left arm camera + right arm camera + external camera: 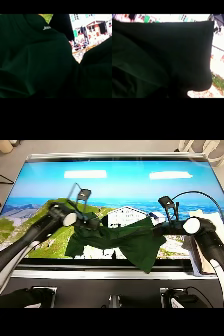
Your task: Fold the shirts.
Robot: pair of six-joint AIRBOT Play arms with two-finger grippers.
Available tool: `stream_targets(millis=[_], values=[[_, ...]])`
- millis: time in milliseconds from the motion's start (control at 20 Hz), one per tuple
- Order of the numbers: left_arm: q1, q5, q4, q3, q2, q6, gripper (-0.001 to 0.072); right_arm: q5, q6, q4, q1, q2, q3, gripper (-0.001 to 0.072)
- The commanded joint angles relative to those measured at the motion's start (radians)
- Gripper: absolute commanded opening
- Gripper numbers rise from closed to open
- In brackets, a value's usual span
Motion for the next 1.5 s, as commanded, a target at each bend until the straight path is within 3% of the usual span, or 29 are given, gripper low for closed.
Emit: stream_targets(millis=[0,50,150,300,350,400,600,650,700,750,1050,1150,1200,1250,1350,1450], values=[[0.021,-0.071,-0.029,0.132,-0.135,0.051,0.0682,-0.212,0.099,0.063,-0.005,-0.051,-0.004,0.0507],[0.044,-0.134,0.016,0.187,-0.132,0.114,0.0720,-0.171,0.081,0.055,-0.019,-0.042,0.037,0.0648],[0.126,-0.268,0.110,0.288,-0.105,0.211,0.0720,-0.003,-0.013,0.055,-0.097,-0.017,0.140,0.0649],[0.306,-0.313,0.067,0.288,-0.010,0.216,0.0720,0.291,-0.173,0.046,-0.297,0.004,0.221,0.0623],[0.367,-0.322,0.012,0.250,0.017,0.215,0.0679,0.402,-0.193,0.041,-0.359,0.002,0.209,0.0618],[0.414,-0.322,-0.033,0.193,0.036,0.215,0.0561,0.476,-0.212,0.034,-0.412,0.003,0.175,0.0598],[0.491,-0.198,-0.144,-0.107,0.044,0.255,0.0559,0.497,-0.216,0.060,-0.454,0.012,-0.021,0.0565],[0.488,-0.153,-0.207,-0.169,0.035,0.283,0.0570,0.499,-0.225,0.088,-0.454,0.012,-0.062,0.0571],[0.480,-0.117,-0.259,-0.220,0.024,0.305,0.0637,0.507,-0.240,0.111,-0.454,0.012,-0.094,0.0601],[0.471,-0.090,-0.288,-0.255,0.009,0.314,0.0637,0.515,-0.256,0.120,-0.454,0.012,-0.117,0.0630],[0.459,-0.066,-0.297,-0.290,-0.092,0.402,0.0633,0.527,-0.274,0.119,-0.454,0.012,-0.160,0.0628],[0.457,-0.060,-0.312,-0.290,-0.100,0.425,0.0596,0.525,-0.274,0.120,-0.454,0.012,-0.177,0.0628],[0.457,-0.059,-0.335,-0.290,-0.100,0.441,0.0555,0.520,-0.274,0.121,-0.454,0.012,-0.194,0.0628],[0.457,-0.059,-0.355,-0.290,-0.100,0.446,0.0337,0.513,-0.274,0.121,-0.454,0.012,-0.217,0.0628],[0.457,-0.059,-0.391,-0.290,-0.099,0.454,0.0032,0.491,-0.274,0.128,-0.454,0.012,-0.278,0.0628],[0.457,-0.059,-0.406,-0.288,-0.093,0.456,0.0030,0.457,-0.273,0.148,-0.454,0.012,-0.341,0.0629]])
